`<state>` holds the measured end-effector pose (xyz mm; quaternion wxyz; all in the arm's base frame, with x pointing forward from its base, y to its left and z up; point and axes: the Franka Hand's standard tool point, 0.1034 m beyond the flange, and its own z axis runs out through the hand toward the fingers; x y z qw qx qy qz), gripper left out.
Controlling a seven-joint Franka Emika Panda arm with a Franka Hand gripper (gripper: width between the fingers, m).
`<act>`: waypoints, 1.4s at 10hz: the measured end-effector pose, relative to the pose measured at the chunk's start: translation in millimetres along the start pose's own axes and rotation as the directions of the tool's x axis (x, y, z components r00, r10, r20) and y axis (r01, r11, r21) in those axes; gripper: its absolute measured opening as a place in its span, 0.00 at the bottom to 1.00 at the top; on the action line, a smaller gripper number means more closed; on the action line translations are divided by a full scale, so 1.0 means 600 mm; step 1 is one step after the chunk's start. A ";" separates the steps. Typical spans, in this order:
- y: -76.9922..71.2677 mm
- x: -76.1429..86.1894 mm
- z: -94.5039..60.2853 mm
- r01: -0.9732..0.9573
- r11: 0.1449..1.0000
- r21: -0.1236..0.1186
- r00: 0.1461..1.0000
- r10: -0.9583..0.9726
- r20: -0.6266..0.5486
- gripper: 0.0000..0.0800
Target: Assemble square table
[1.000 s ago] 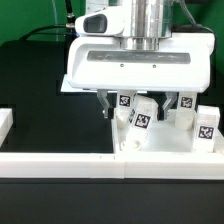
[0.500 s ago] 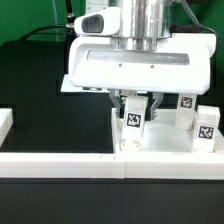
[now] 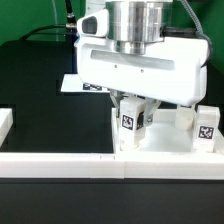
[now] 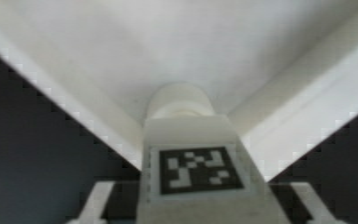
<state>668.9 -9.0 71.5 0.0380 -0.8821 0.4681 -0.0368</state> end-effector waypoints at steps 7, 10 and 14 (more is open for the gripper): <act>0.005 0.007 0.003 -0.490 0.871 -0.019 0.868 0.490 0.079 0.35; -0.010 -0.016 -0.002 0.021 1.000 -0.024 0.999 -0.020 0.036 0.73; -0.005 -0.011 -0.004 0.289 0.957 -0.015 0.957 -0.288 0.040 0.81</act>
Offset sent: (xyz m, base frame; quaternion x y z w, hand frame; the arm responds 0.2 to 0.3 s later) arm 0.0093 0.0087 -0.0048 0.0615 -0.0591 0.2582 0.9623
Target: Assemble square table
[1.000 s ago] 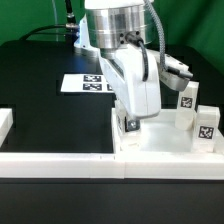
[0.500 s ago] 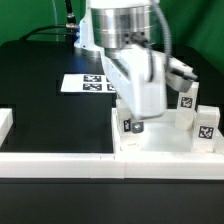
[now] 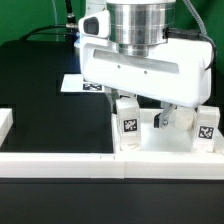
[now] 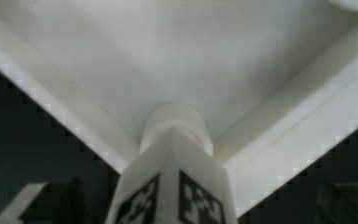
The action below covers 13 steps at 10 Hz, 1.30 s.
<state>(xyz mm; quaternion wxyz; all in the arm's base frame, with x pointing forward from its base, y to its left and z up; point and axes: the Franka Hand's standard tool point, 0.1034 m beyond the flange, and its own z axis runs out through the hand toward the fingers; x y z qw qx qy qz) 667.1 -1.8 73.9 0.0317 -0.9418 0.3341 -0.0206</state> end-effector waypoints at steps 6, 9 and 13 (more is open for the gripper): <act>-0.007 0.024 -0.013 0.399 0.917 -0.019 0.913 -0.399 -0.081 0.68; -0.004 0.026 -0.013 0.225 0.974 -0.007 0.971 -0.224 -0.084 0.37; 0.009 0.029 -0.011 -0.299 0.954 0.020 0.951 0.300 -0.080 0.37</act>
Offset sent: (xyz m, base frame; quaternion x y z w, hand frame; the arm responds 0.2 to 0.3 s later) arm 0.0106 0.0039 0.0182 0.0046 0.0510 -0.2534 0.9660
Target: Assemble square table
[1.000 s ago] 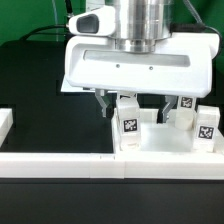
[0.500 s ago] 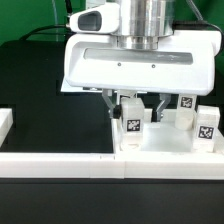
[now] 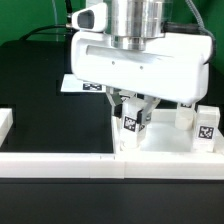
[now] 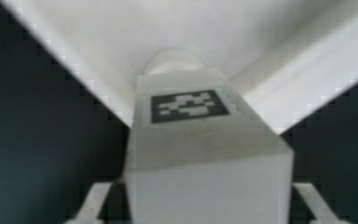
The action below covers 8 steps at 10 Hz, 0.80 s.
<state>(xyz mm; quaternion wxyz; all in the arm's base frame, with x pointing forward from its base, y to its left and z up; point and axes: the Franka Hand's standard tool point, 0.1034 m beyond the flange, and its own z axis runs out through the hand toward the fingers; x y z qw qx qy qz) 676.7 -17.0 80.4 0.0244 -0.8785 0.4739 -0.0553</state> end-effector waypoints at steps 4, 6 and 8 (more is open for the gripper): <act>0.021 0.007 0.004 -0.501 0.866 0.005 0.862 0.498 0.091 0.37; 0.026 0.008 0.006 -0.616 0.788 -0.010 0.784 0.614 0.092 0.37; 0.026 0.008 0.005 -0.590 0.807 -0.007 0.804 0.588 0.088 0.38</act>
Offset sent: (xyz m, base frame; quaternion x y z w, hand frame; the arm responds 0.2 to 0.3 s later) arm -0.0075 0.0008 -0.0036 0.0690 -0.0749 0.2622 0.9596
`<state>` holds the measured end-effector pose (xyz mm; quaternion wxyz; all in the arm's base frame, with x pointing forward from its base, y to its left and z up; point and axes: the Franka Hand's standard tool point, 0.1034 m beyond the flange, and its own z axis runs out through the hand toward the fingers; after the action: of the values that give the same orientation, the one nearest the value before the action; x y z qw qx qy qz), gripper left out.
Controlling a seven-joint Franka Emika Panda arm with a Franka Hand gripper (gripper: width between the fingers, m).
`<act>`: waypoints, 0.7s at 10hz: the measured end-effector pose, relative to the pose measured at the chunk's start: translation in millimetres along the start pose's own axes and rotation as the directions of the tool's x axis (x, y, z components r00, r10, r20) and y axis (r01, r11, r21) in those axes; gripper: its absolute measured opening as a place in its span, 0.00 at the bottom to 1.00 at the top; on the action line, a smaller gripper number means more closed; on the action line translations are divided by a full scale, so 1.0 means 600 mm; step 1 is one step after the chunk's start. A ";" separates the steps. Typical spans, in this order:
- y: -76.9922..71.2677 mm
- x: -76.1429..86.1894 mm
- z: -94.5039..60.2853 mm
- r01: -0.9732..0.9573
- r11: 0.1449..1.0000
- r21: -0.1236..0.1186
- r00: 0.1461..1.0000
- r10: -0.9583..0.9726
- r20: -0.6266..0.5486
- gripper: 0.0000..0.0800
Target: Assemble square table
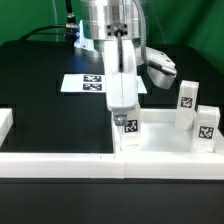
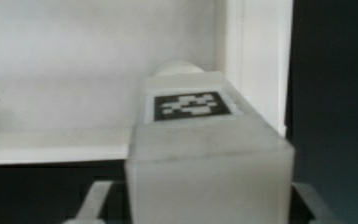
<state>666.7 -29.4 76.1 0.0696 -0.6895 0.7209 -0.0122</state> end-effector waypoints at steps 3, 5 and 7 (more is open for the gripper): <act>-0.005 -0.004 -0.007 0.371 0.929 0.002 0.929 -0.371 -0.006 0.75; -0.004 0.000 -0.007 0.527 0.850 -0.001 0.850 -0.527 -0.008 0.80; -0.003 0.001 -0.006 0.690 0.723 -0.014 0.723 -0.690 -0.020 0.81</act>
Offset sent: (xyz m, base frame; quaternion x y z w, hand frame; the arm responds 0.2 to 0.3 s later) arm -0.0116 0.0122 0.0024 0.0241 -0.0546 -0.3280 0.9428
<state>668.2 -30.6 80.0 0.0496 -0.9081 0.4136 -0.0433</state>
